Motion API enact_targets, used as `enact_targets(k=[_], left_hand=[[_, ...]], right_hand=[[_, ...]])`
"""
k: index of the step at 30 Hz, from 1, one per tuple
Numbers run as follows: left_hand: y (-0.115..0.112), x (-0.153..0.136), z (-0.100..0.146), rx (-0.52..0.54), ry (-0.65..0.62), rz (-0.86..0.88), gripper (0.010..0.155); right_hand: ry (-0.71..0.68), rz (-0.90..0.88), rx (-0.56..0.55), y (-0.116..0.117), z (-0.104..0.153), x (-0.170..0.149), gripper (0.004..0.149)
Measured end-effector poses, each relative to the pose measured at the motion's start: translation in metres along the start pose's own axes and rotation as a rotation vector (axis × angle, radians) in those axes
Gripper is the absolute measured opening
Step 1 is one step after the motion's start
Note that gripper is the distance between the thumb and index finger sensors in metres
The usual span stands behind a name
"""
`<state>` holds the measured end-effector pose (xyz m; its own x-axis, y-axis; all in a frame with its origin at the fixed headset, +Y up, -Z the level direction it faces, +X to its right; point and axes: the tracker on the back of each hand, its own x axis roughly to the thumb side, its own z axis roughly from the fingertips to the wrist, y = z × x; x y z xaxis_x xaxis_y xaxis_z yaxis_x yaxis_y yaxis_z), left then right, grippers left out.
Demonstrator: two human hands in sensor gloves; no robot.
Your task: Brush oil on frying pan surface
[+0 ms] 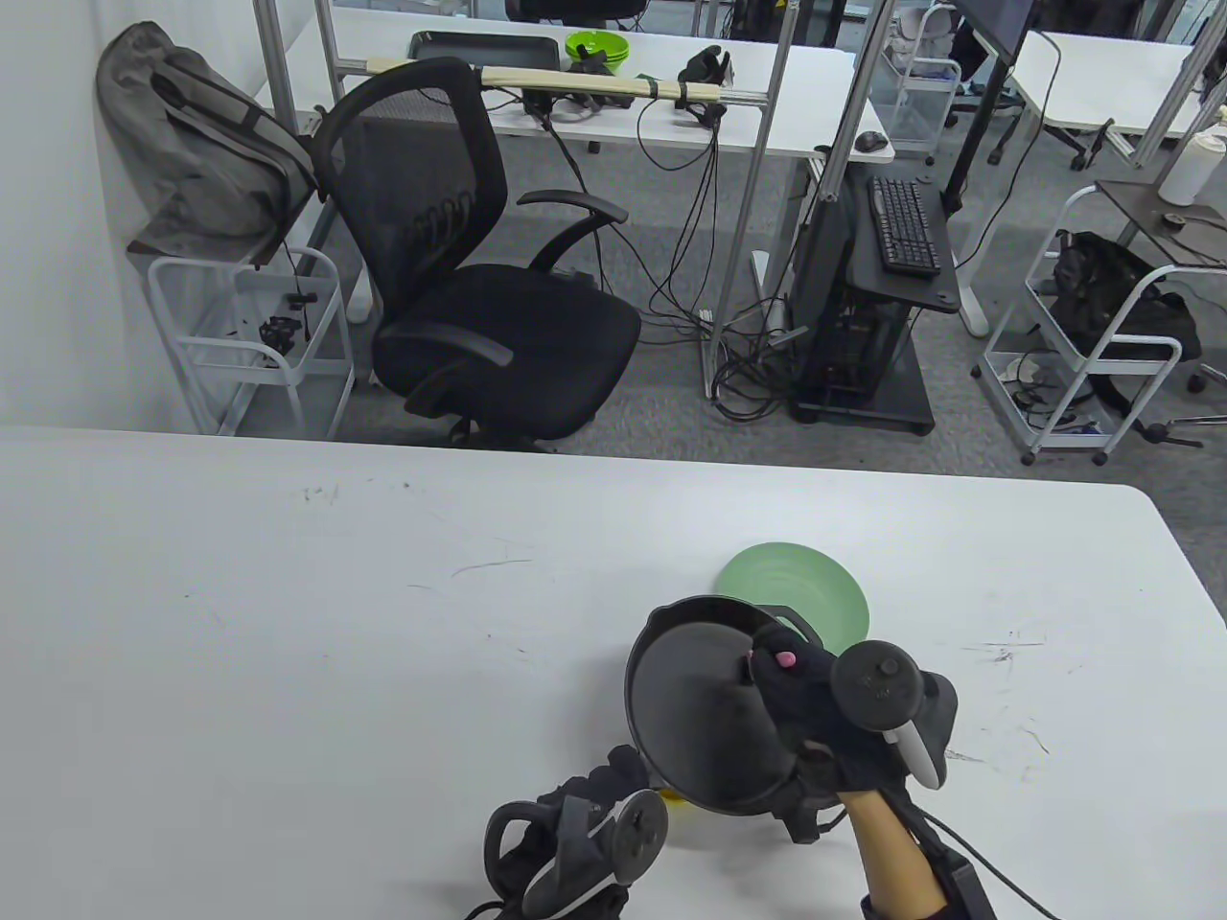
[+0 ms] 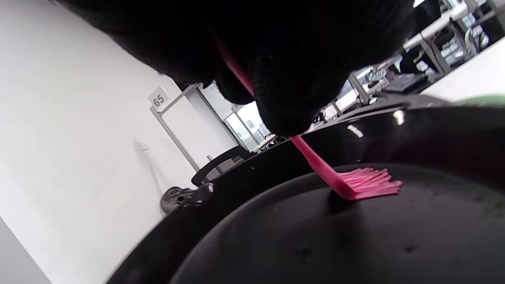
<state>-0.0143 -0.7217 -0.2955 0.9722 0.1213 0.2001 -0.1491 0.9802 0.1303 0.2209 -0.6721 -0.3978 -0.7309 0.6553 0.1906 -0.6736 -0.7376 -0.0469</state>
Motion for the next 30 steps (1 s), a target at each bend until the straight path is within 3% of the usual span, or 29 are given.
enact_targets(k=[10, 15, 20, 24, 30], left_hand=[[-0.002, 0.007, 0.001, -0.019, -0.039, 0.009, 0.063], [-0.002, 0.006, 0.001, -0.016, -0.033, 0.007, 0.063], [-0.001, 0.007, 0.001, 0.001, -0.033, -0.002, 0.063], [0.002, 0.001, 0.000, 0.004, -0.014, 0.018, 0.063], [0.003, -0.006, -0.002, 0.005, 0.013, 0.017, 0.062]], right_hand=[[-0.064, -0.265, 0.074, 0.002, -0.003, -0.003, 0.047], [-0.094, -0.408, 0.056, -0.002, -0.001, -0.001, 0.047], [-0.041, -0.294, 0.020, 0.000, -0.001, -0.002, 0.047], [0.029, -0.086, -0.032, -0.004, 0.001, -0.003, 0.047], [0.081, 0.039, -0.051, -0.012, 0.002, -0.006, 0.046]])
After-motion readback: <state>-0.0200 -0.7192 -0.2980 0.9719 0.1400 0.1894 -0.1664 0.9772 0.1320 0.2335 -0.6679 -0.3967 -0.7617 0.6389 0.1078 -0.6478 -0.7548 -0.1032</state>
